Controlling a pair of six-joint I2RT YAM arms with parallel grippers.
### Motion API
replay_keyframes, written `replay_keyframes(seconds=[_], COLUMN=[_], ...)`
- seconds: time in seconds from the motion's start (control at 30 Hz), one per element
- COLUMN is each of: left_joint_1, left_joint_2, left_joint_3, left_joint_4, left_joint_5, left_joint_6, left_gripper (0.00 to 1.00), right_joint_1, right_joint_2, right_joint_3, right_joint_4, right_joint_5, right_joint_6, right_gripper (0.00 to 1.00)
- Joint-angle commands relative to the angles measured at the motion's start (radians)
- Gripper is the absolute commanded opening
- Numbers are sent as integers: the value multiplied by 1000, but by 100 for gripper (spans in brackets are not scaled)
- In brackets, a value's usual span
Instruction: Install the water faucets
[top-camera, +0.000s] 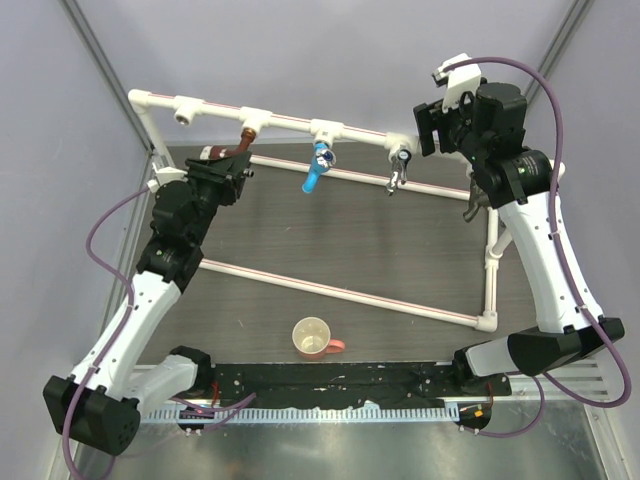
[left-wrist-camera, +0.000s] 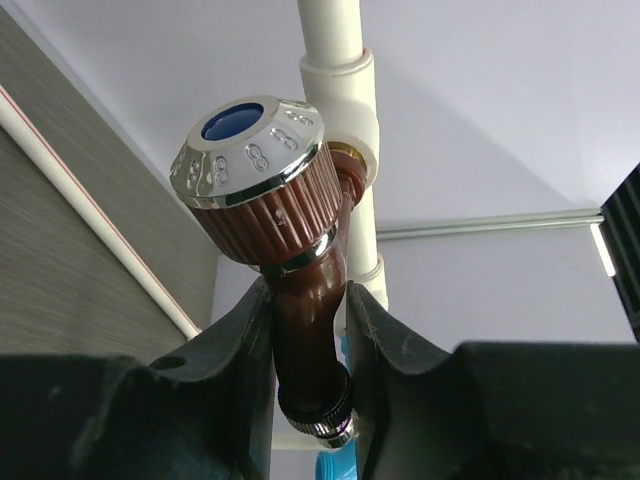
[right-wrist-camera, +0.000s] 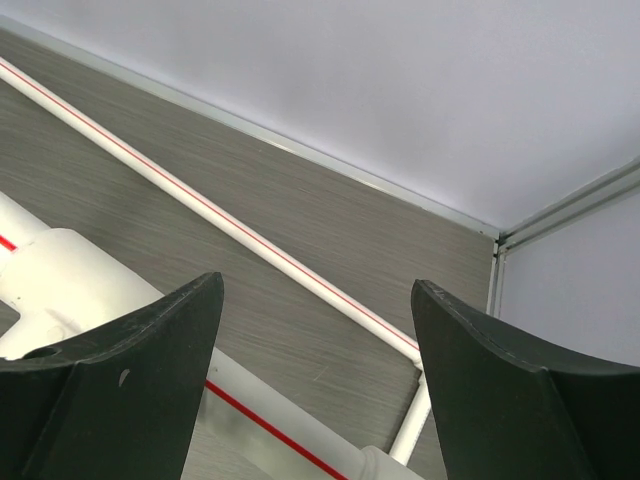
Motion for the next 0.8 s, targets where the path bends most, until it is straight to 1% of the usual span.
replay_keyframes(seconds=[0.0,0.1,0.13,0.2,0.23,0.3,0.33,0.43,0.47,0.53,0.6,0.63,0.67,0.73,0.77], left_joint_1=[7,7,7,8,8,8,7,7,7,4,-7,-27,-38,-79,-96], left_joint_2=[-45,-51,-51,-42,-39,-28,-14,16,23,37,38,40,41,44,49], left_joint_3=[36,62,72,106,127,146,166,213,223,239,244,250,255,269,275], left_joint_4=[-4,-37,-47,-74,-100,-106,-117,-164,-178,-201,-215,-234,-243,-283,-297], left_joint_5=[-69,-90,-93,-97,-95,-77,-66,-29,-18,23,41,43,43,22,11], left_joint_6=[151,225,286,340,409,475,547,667,744,821,935,975,1066,1147,1237], left_gripper=[13,7,6,4,4,2,1,0,0,0,0,0,0,0,0], right_joint_1=[35,37,37,38,40,40,40,43,41,41,43,43,43,43,44], right_joint_2=[33,32,32,32,32,32,32,35,35,36,36,38,38,39,39], right_joint_3=[-25,-25,-23,-23,-23,-23,-23,-23,-23,-23,-22,-20,-20,-19,-17], right_joint_4=[-149,-150,-150,-150,-150,-150,-150,-150,-150,-152,-152,-153,-155,-155,-155], right_joint_5=[-84,-84,-84,-84,-83,-81,-81,-80,-80,-80,-80,-80,-78,-78,-78], right_joint_6=[6,6,7,9,7,7,6,7,6,6,6,7,6,6,6], right_gripper=[82,82,82,82,82,82,82,82,82,82,82,82,82,83,82])
